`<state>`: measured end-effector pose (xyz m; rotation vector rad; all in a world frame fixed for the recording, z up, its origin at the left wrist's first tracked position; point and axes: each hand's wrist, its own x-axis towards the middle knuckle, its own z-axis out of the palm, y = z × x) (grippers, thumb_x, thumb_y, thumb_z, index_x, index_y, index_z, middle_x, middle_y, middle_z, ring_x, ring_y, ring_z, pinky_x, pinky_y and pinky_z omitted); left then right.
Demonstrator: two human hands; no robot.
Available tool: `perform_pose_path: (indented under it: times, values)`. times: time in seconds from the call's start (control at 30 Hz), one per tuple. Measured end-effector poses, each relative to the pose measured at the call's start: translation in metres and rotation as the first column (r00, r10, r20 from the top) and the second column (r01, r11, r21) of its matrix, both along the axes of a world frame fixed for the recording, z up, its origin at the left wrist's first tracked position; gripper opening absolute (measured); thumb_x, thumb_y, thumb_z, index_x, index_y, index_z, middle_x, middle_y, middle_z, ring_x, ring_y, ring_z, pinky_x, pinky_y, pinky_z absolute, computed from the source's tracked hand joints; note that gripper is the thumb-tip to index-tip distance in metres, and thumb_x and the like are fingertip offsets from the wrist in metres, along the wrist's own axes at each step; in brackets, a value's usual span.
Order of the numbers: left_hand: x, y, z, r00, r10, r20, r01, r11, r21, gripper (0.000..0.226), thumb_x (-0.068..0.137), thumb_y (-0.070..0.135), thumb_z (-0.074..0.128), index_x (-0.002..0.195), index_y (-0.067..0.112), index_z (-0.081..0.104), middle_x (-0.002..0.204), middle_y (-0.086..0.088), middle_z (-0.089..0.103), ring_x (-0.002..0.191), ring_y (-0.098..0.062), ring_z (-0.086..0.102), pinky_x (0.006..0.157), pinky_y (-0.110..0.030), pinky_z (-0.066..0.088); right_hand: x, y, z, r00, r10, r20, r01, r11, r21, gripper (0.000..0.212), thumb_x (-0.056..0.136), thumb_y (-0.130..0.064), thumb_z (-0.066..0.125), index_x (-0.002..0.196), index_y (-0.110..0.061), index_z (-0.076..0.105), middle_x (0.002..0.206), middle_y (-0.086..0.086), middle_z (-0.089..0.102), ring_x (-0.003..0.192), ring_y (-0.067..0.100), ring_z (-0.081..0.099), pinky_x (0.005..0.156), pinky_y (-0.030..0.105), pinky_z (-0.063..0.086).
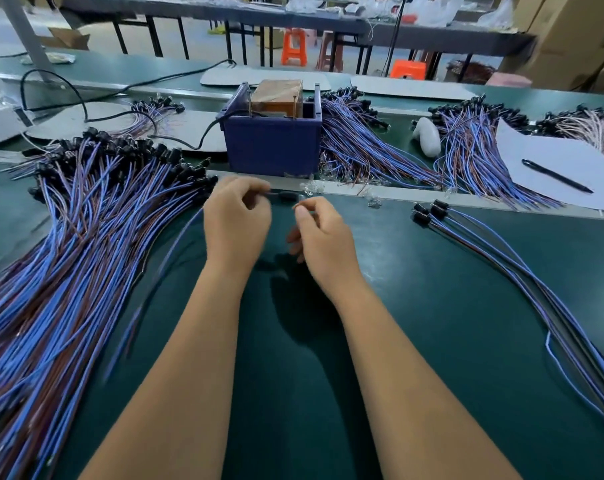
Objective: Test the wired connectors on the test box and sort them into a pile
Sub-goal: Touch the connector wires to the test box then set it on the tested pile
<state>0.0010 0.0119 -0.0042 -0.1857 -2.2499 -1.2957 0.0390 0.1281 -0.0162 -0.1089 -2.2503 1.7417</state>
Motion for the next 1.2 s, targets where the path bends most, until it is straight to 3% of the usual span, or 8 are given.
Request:
perform_pose_path:
  times: [0.07, 0.17, 0.3, 0.47, 0.63, 0.83, 0.93, 1.2]
  values:
    - [0.008, 0.012, 0.009, 0.974, -0.206, -0.096, 0.226, 0.92, 0.319, 0.023, 0.084, 0.0, 0.054, 0.083, 0.014, 0.073, 0.09, 0.002, 0.067, 0.086, -0.01, 0.064, 0.081, -0.018, 0.048, -0.001, 0.005, 0.007, 0.996, 0.067, 0.064, -0.045, 0.954, -0.296, 0.022, 0.104, -0.022, 0.036, 0.09, -0.018, 0.053, 0.071, 0.014, 0.061, 0.053, 0.02, 0.056, 0.048, 0.027, 0.048]
    - [0.022, 0.026, 0.018, 0.837, -0.527, -0.145, 0.484, 0.591, 0.646, 0.027, 0.086, 0.005, 0.048, 0.078, 0.009, 0.073, 0.079, -0.006, 0.073, 0.074, -0.019, 0.068, 0.07, -0.028, 0.056, -0.001, 0.02, 0.017, 0.968, 0.238, 0.075, -0.11, 0.677, -0.728, 0.048, 0.105, -0.036, 0.025, 0.11, 0.0, 0.057, 0.08, 0.02, 0.065, 0.06, 0.025, 0.064, 0.057, 0.028, 0.056]
    - [0.032, 0.037, 0.02, 0.616, -0.781, -0.105, 0.6, 0.379, 0.705, 0.037, 0.086, 0.016, 0.045, 0.064, 0.005, 0.072, 0.079, -0.026, 0.07, 0.058, -0.027, 0.061, 0.051, -0.025, 0.048, 0.0, 0.037, 0.021, 0.936, 0.348, 0.049, -0.17, 0.569, -0.805, 0.064, 0.105, -0.045, 0.017, 0.122, 0.002, 0.056, 0.088, 0.016, 0.063, 0.059, 0.019, 0.061, 0.051, 0.025, 0.051]
    - [0.034, 0.036, 0.022, 0.413, -0.886, 0.213, 0.611, 0.443, 0.656, 0.042, 0.085, 0.029, 0.048, 0.05, 0.013, 0.064, 0.059, -0.014, 0.063, 0.048, -0.022, 0.056, 0.048, -0.024, 0.047, 0.001, 0.034, 0.015, 0.956, 0.266, 0.126, -0.083, 0.653, -0.752, 0.038, 0.103, -0.033, 0.039, 0.101, -0.005, 0.065, 0.08, 0.019, 0.054, 0.08, 0.031, 0.055, 0.077, 0.037, 0.048]
    - [0.037, 0.036, 0.021, 0.306, -0.743, 0.595, 0.636, 0.624, 0.453, 0.051, 0.099, 0.031, 0.048, 0.055, 0.015, 0.066, 0.064, -0.015, 0.068, 0.051, -0.023, 0.064, 0.048, -0.024, 0.051, 0.002, 0.036, 0.013, 0.989, 0.137, 0.061, -0.065, 0.755, -0.653, 0.017, 0.101, -0.016, 0.049, 0.095, -0.01, 0.063, 0.069, 0.004, 0.067, 0.057, 0.014, 0.058, 0.054, 0.021, 0.05]
    - [0.026, 0.024, 0.022, 0.499, -0.632, 0.593, 0.486, 0.771, 0.411, 0.05, 0.1, 0.032, 0.048, 0.056, 0.016, 0.064, 0.064, -0.01, 0.07, 0.062, -0.021, 0.071, 0.057, -0.024, 0.055, -0.003, 0.036, 0.01, 0.998, 0.049, -0.028, -0.055, 0.727, -0.684, 0.013, 0.1, -0.009, 0.049, 0.095, -0.011, 0.06, 0.062, 0.001, 0.066, 0.046, 0.009, 0.049, 0.047, 0.017, 0.041]
    - [0.016, 0.018, 0.016, 0.673, -0.544, 0.502, 0.33, 0.827, 0.455, 0.038, 0.099, 0.033, 0.051, 0.067, 0.016, 0.062, 0.064, -0.001, 0.069, 0.057, -0.013, 0.068, 0.051, -0.02, 0.05, -0.003, 0.034, 0.007, 0.996, 0.08, -0.051, -0.094, 0.808, -0.581, 0.011, 0.101, -0.009, 0.048, 0.108, -0.015, 0.055, 0.071, 0.0, 0.071, 0.051, 0.009, 0.052, 0.055, 0.019, 0.044]
    - [0.005, 0.016, 0.001, 0.844, -0.312, 0.437, 0.136, 0.912, 0.388, 0.035, 0.094, 0.044, 0.057, 0.068, 0.024, 0.069, 0.072, 0.01, 0.072, 0.066, -0.008, 0.067, 0.063, -0.031, 0.052, 0.001, 0.02, 0.007, 0.998, 0.056, -0.039, -0.066, 0.946, -0.318, 0.012, 0.1, -0.01, 0.051, 0.111, -0.015, 0.053, 0.089, -0.005, 0.076, 0.058, 0.011, 0.059, 0.06, 0.019, 0.049]
